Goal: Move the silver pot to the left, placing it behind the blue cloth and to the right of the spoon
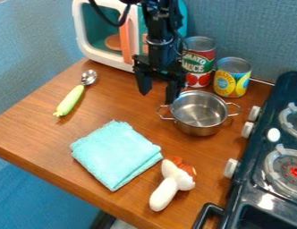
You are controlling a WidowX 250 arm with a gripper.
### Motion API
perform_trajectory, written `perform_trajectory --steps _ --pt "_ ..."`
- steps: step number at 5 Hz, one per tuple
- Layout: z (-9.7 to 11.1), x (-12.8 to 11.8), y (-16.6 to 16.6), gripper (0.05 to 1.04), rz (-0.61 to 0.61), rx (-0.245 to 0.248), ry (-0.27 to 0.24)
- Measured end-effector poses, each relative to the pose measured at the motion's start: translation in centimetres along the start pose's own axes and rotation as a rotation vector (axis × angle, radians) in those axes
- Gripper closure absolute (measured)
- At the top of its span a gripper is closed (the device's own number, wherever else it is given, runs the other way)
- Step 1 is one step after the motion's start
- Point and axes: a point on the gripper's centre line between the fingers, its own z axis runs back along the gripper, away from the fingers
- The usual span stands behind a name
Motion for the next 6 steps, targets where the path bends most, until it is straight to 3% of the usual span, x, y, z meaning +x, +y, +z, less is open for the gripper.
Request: perform_trajectory --steps 1,2,3,4,6 --pt "0.0 0.7 -0.9 0.083 -0.002 -0.059 -0.028" --pt "-1.2 1.6 -1.2 0.083 -0.012 -0.084 0.015" --pt "-1.8 2.3 -1.2 0.094 0.004 -0.086 0.032" --pt "-2.9 3.1 -1.1 0.168 0.023 -0.073 0.056" --pt "-3.5 2.8 -1.7 0.734 0.046 -0.058 0.063"
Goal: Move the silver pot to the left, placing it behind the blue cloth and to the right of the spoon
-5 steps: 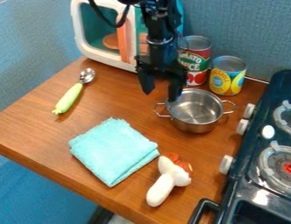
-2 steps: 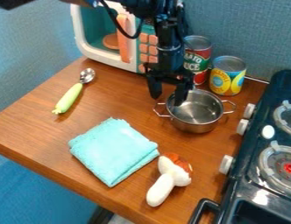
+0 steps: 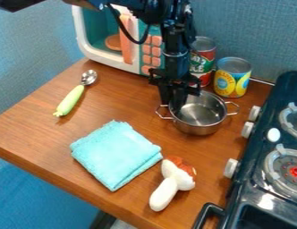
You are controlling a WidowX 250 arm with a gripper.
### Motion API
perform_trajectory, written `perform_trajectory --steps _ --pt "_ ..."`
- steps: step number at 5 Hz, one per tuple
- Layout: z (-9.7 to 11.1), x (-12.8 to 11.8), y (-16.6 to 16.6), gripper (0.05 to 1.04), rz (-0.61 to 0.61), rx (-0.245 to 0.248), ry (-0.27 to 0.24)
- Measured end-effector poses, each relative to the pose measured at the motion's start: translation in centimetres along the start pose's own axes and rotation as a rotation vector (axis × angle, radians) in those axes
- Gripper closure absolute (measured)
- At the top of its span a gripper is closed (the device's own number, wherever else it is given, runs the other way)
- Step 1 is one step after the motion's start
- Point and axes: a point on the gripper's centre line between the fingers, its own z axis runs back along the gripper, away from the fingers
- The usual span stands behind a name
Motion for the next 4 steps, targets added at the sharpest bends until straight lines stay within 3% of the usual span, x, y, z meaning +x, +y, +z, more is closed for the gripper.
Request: perform_trajectory --steps 1,2,4 --pt "-0.1 -0.2 -0.1 0.921 -0.002 -0.001 0.006" --pt "-0.1 -0.3 -0.6 0.977 -0.007 -0.034 0.008" --pt "2.5 -1.8 0.0 0.984 0.082 -0.037 -0.004"
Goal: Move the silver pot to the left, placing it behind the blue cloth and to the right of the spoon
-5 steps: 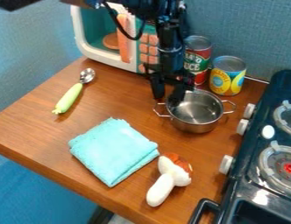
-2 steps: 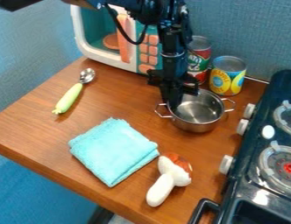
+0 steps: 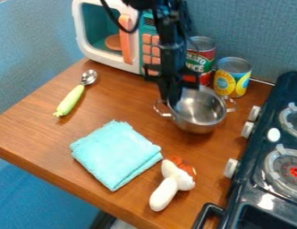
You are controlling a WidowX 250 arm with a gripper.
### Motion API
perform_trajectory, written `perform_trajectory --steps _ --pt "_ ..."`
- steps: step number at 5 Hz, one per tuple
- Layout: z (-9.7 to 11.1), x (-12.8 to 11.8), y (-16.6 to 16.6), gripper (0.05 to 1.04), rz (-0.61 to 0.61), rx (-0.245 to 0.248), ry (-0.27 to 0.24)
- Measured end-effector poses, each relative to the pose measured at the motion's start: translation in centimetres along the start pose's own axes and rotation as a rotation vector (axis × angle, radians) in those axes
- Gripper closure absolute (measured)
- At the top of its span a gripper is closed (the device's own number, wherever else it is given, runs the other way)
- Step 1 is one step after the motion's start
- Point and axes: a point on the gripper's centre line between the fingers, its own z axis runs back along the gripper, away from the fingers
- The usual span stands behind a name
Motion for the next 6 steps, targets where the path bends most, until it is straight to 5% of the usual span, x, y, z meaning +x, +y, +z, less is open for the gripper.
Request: perform_trajectory --steps 1,3,6 --pt "2.6 -1.1 2.5 0.984 0.054 0.008 -0.032" --pt "4.3 -2.3 7.4 0.984 0.133 0.059 0.017" --pt "1.1 -1.1 12.3 0.984 0.232 0.033 0.146"
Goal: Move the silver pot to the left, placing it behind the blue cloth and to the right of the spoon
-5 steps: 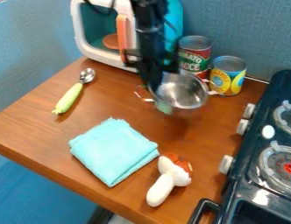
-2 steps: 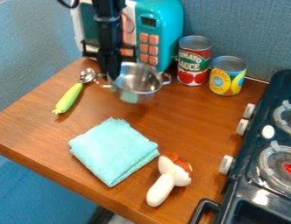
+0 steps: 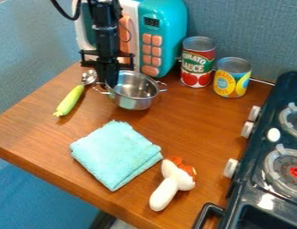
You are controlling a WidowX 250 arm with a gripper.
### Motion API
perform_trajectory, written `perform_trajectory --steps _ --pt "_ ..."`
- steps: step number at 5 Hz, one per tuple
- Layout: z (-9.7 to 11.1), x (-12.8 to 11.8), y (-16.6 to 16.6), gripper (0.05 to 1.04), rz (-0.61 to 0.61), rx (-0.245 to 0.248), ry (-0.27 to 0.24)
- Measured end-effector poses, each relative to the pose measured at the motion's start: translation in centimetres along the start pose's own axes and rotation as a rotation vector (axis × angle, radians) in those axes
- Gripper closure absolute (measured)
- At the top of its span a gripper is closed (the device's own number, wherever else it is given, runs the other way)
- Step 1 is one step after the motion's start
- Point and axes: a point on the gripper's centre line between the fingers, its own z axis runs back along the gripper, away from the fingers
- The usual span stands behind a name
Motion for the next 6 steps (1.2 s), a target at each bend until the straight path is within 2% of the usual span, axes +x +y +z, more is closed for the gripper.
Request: perform_trajectory --steps 1,2,3,5,6 --pt "-1.1 -0.1 0.4 0.984 -0.002 0.007 0.046" --pt "-1.2 -0.4 0.9 0.963 0.002 0.036 0.058" --pt "-2.5 -1.3 1.2 0.777 0.014 0.053 0.096" --pt "1.1 -2.1 0.6 0.193 -0.001 0.027 -0.025" --pt "3.0 -3.3 1.1 0.076 -0.002 0.064 -0.076"
